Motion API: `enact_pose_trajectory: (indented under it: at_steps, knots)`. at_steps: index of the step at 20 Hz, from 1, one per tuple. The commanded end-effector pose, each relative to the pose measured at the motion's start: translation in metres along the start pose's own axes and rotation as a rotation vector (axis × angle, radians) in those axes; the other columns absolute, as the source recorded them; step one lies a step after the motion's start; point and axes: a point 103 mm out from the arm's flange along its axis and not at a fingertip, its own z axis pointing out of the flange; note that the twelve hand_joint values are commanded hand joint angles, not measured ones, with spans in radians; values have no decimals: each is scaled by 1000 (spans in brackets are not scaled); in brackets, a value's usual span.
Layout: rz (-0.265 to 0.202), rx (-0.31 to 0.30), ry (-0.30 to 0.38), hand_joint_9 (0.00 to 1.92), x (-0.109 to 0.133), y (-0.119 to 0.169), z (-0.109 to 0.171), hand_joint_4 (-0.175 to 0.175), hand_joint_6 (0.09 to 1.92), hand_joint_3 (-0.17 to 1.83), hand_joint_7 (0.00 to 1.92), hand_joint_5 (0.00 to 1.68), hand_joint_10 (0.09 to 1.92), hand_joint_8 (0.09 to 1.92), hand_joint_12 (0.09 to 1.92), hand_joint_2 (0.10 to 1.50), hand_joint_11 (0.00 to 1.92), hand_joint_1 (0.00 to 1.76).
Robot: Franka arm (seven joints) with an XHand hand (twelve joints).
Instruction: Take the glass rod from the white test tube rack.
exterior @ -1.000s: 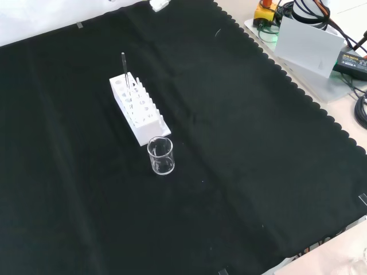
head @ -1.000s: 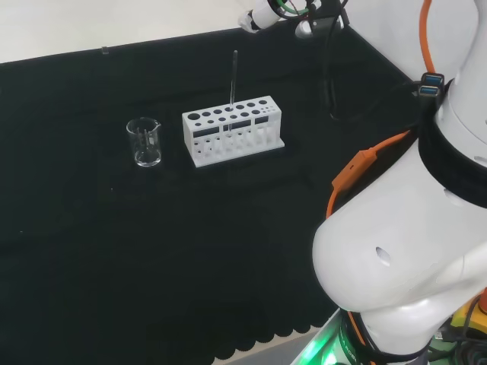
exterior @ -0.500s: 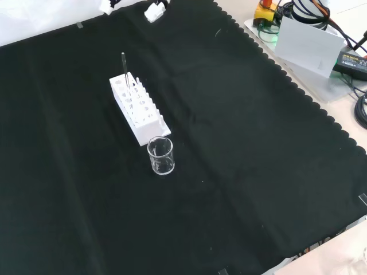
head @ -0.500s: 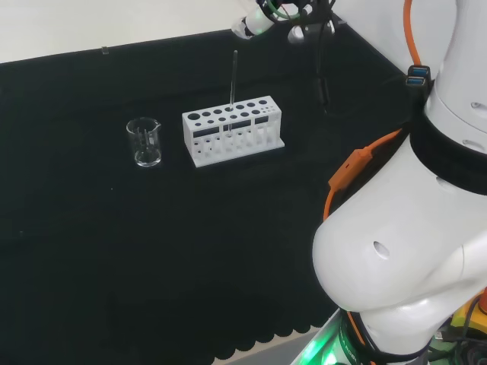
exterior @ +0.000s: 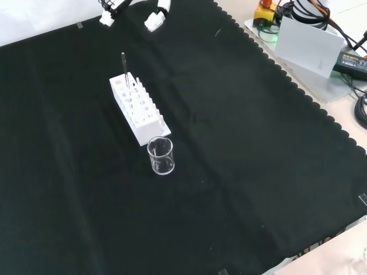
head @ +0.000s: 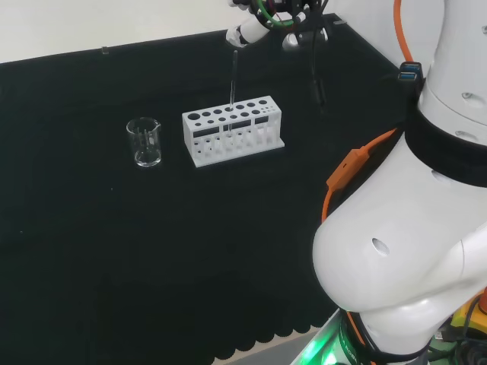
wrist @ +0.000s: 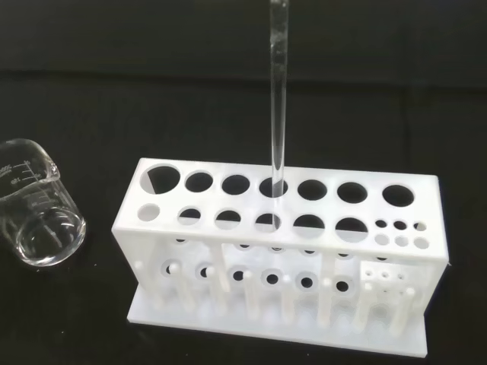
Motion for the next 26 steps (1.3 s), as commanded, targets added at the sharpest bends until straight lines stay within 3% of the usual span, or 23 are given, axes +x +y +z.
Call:
enact_pose_trajectory:
  at_steps: [1,21,26]
  knots:
    - [-13,12,2,212,3,6,8,-95,87,588,100,206,848,794,1420,853,0,490]
    - [-46,77,28,218,-6,25,44,-93,87,557,105,211,844,794,1446,887,3,431]
    - [-72,79,32,224,-10,33,52,-93,87,549,108,212,844,794,1450,892,9,430]
